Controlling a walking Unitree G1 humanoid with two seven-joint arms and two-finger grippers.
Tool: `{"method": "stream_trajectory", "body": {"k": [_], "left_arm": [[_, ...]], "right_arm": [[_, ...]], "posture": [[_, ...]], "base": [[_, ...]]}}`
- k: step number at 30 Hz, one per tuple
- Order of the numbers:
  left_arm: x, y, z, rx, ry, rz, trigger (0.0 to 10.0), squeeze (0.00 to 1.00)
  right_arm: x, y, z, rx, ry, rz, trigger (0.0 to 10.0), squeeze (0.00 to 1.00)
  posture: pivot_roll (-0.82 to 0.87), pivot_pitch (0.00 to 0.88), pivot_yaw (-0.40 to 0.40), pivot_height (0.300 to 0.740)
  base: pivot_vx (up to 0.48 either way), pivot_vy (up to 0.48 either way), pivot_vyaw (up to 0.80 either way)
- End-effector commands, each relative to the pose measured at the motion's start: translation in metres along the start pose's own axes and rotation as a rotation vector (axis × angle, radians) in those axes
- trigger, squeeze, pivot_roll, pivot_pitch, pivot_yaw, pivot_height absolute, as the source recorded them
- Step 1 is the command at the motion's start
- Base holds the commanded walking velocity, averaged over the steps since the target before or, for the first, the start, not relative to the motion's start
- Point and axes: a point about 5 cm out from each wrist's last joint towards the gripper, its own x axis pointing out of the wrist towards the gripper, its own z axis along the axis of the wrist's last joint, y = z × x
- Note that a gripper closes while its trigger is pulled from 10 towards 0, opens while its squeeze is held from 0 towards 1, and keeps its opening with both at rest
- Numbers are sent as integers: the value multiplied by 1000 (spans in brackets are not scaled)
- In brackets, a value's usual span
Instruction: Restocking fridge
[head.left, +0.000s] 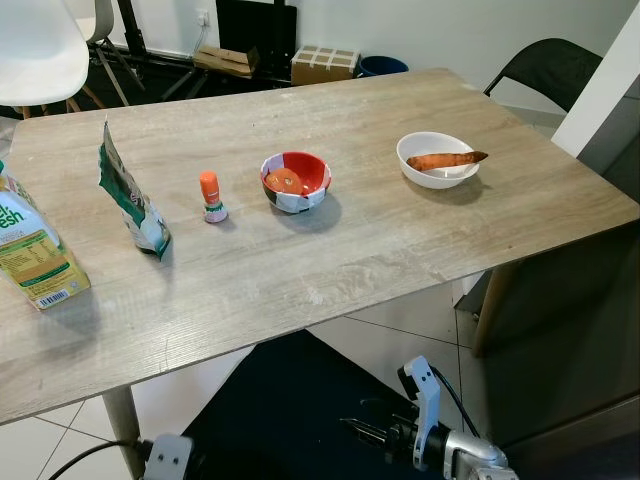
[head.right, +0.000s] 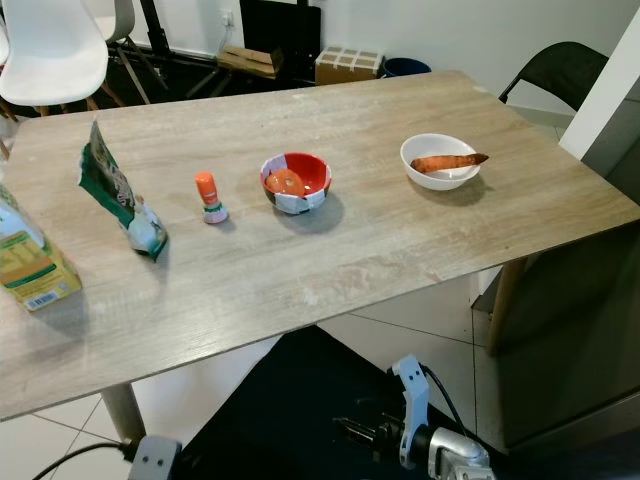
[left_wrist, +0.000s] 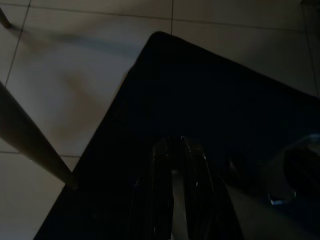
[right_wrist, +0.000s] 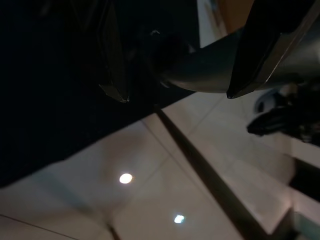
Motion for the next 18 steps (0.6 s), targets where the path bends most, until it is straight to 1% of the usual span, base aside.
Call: {"method": "stream_trajectory", "body": {"k": [1,2,3,5,6,8,9,11,12,13,15,16,17,18], "left_arm": [[-9,-3,-2,20,-28,-86,10000,0],[-10,-4,-2,24,-38,-107,10000,0],[-10,-4,-2,24,-38,-107,10000,0],[-13,-3,4,-6,-106,-177,10000,0],[-13,-3,4,-6,-106,-177,10000,0],[-15,0,15,-17,-186,-260,10000,0],[-14,0,22,-17,-227,-329,10000,0],[-15,0,32,-19,-274,-423,10000,0],[-14,-2,38,-21,-293,-495,10000,0],[-14,-2,38,-21,-293,-495,10000,0],[-14,-5,47,-31,-322,-588,10000,0],[-14,-5,47,-31,-322,-588,10000,0],[-13,-7,51,-34,-335,-633,10000,0],[-13,-7,51,-34,-335,-633,10000,0]], "right_arm": [[-4,7,-1,20,16,124,10000,0],[-5,8,0,20,18,157,10000,0],[-5,8,0,20,18,157,10000,0],[-7,13,7,35,13,255,10000,0],[-7,13,7,35,13,255,10000,0],[-11,18,19,49,-16,341,10000,0],[-13,21,29,52,-46,392,10000,0],[-16,28,41,57,-77,461,10000,0],[-19,32,49,58,-85,510,10000,0],[-19,32,49,58,-85,510,10000,0],[-23,39,58,63,-87,579,10000,0],[-23,39,58,63,-87,579,10000,0],[-25,43,63,66,-86,611,10000,0],[-25,43,63,66,-86,611,10000,0]], "posture": [[-37,91,-67,740],[-37,91,-67,740],[-37,91,-67,740],[-36,92,-69,740],[-36,92,-69,740],[-33,96,-70,740],[-33,98,-69,740],[-32,100,-69,740],[-33,101,-67,740],[-33,101,-67,740],[-34,105,-63,740],[-34,105,-63,740],[-35,108,-60,740],[-35,108,-60,740]], "base": [[0,0,0],[0,0,0],[0,0,0],[0,0,0],[0,0,0],[0,0,0],[0,0,0],[0,0,0],[0,0,0],[0,0,0],[0,0,0],[0,0,0],[0,0,0],[0,0,0]]}}
